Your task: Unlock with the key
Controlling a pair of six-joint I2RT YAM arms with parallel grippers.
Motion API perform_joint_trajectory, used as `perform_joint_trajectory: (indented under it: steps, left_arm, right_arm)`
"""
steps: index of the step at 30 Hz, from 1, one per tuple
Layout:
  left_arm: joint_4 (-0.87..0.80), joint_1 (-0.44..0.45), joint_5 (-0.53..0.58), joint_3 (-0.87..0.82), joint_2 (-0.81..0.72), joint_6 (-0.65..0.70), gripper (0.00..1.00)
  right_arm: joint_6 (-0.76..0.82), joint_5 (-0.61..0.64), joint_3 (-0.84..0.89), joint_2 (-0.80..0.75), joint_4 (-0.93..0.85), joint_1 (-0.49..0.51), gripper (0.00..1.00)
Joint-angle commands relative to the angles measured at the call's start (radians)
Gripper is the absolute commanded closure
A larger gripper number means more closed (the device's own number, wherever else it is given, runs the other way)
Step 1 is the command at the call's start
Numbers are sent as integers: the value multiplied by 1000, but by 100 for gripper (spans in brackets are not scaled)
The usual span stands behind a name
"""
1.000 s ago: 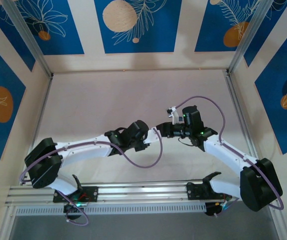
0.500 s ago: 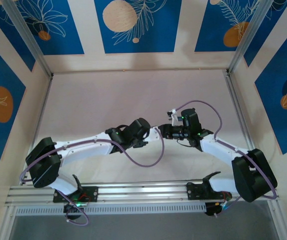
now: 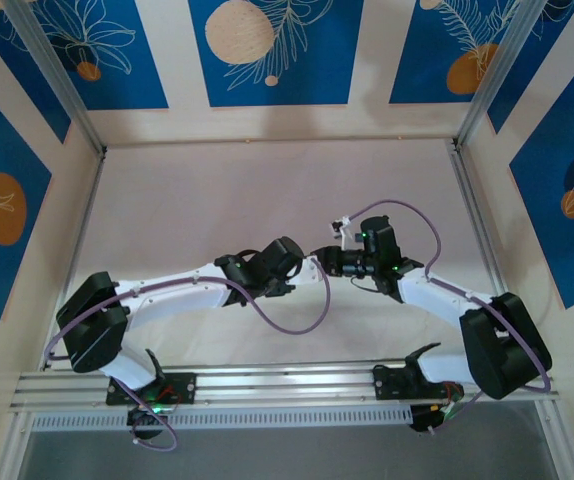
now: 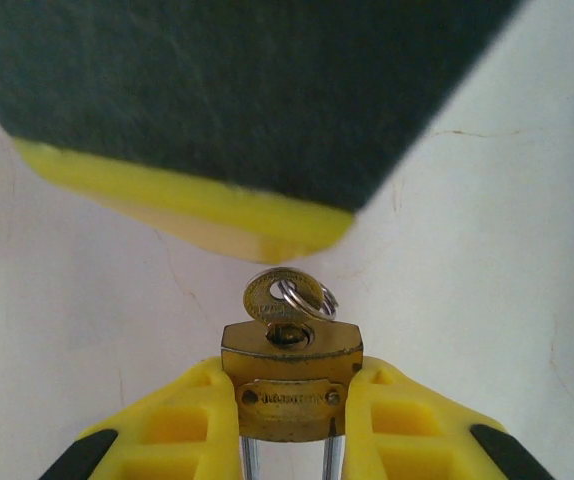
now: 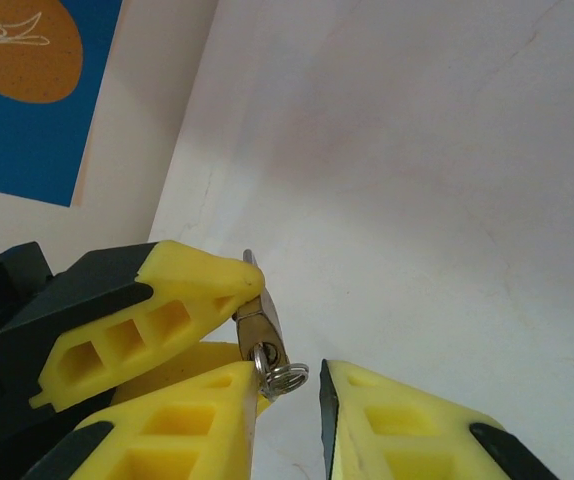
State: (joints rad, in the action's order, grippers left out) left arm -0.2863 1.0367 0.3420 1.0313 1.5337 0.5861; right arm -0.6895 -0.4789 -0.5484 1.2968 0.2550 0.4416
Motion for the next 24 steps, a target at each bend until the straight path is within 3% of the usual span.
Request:
perform_joint_trajectory:
  steps: [1,24]
  left_arm:
    - [-16,9,4,34,5,9,85]
    - [-5,9,-20,32,19,0,86]
  right_arm:
    - [-9,-24,-18,21,18,16,75]
    - [-4,-31,-45,61,27,37,77]
